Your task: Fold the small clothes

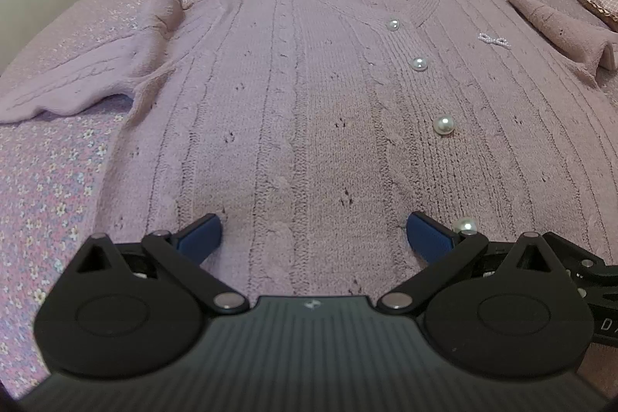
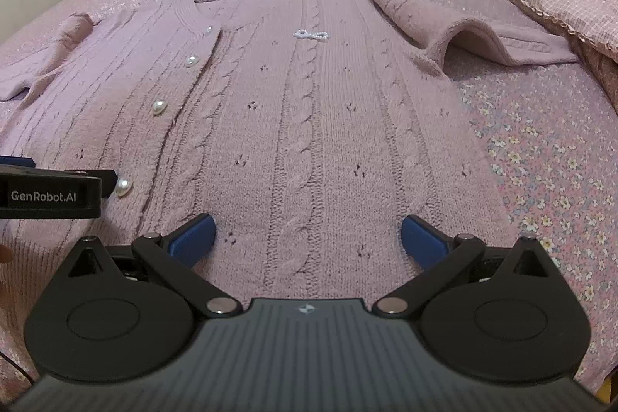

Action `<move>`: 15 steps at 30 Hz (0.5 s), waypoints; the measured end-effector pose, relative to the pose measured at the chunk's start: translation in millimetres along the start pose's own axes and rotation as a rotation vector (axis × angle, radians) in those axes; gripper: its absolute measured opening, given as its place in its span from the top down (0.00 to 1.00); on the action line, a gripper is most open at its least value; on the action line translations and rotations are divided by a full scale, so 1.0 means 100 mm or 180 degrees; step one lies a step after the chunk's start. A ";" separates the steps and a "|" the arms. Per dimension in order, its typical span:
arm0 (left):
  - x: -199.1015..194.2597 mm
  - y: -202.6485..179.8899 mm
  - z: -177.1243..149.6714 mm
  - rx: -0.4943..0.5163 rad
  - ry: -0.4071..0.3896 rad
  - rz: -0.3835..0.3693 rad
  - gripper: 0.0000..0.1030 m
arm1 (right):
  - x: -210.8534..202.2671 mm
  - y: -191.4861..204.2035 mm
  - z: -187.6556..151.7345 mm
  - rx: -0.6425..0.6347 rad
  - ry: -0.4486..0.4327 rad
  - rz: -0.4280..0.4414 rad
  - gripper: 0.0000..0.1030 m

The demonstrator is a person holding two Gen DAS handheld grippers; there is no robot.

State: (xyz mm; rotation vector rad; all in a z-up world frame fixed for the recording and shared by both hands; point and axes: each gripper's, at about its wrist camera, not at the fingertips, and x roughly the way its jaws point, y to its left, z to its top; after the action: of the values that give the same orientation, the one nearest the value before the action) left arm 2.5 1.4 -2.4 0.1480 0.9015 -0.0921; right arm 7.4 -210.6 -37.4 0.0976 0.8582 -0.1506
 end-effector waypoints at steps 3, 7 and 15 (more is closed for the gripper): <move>0.01 0.02 0.04 -0.0021 0.0033 -0.0013 0.00 | 0.01 0.00 0.01 -0.0006 0.0030 0.0000 0.00; 0.01 0.04 0.07 -0.0025 0.0076 -0.0029 0.00 | 0.01 -0.01 0.03 -0.0019 0.0052 0.0013 0.00; 0.01 0.04 0.07 -0.0015 0.0098 -0.0033 0.00 | 0.03 -0.01 0.07 -0.0061 0.0153 0.0055 0.00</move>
State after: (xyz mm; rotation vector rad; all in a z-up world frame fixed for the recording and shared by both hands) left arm 9.4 4.1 1.7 0.1407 0.9333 -0.0977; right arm 14.1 -213.3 -35.1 0.0911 0.9063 -0.1244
